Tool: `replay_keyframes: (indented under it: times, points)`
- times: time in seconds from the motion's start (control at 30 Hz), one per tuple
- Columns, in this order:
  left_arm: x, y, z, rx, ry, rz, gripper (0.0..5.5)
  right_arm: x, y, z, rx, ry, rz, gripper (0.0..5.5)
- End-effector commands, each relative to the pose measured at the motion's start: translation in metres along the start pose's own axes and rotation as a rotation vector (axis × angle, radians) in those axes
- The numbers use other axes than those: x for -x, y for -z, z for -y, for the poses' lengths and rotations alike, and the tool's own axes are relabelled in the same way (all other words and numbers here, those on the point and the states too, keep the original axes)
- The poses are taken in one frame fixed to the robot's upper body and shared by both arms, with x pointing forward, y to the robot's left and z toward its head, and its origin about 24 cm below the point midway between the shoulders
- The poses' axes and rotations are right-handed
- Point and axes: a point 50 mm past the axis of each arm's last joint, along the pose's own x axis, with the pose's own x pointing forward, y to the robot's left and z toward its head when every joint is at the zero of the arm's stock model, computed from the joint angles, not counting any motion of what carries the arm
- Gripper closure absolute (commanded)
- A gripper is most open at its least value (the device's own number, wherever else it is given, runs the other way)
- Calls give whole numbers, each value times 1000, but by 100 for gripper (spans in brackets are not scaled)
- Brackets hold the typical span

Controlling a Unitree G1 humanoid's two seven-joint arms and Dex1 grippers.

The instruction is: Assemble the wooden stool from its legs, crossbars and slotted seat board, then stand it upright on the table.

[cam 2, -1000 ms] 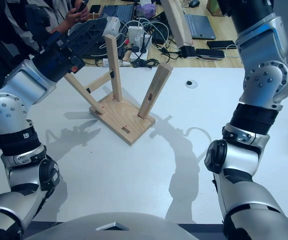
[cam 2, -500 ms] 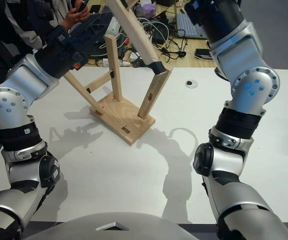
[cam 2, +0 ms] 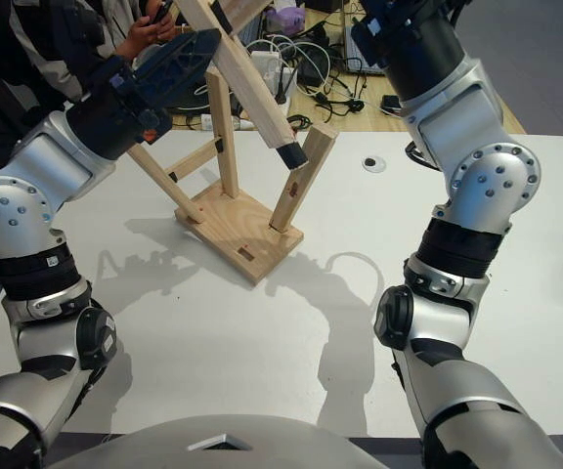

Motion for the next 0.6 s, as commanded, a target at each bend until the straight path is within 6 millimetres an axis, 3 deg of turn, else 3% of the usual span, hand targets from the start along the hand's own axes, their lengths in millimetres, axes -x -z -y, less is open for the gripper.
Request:
replay_keyframes:
  times: [0.03, 0.2, 0.37, 0.6]
  points:
    - [3, 1, -1, 1, -19, -25, 285, 3, 0, -1, -49, -24, 15, 510]
    - [4, 0, 3, 17, 19, -11, 285, 6, 2, -1, -86, -46, 5, 510]
    - [4, 0, 9, 34, 57, -12, 201, 8, 6, 2, -123, -51, -5, 510]
    - [4, -1, 12, 56, 89, 2, 201, 11, 14, 9, -209, -69, -31, 510]
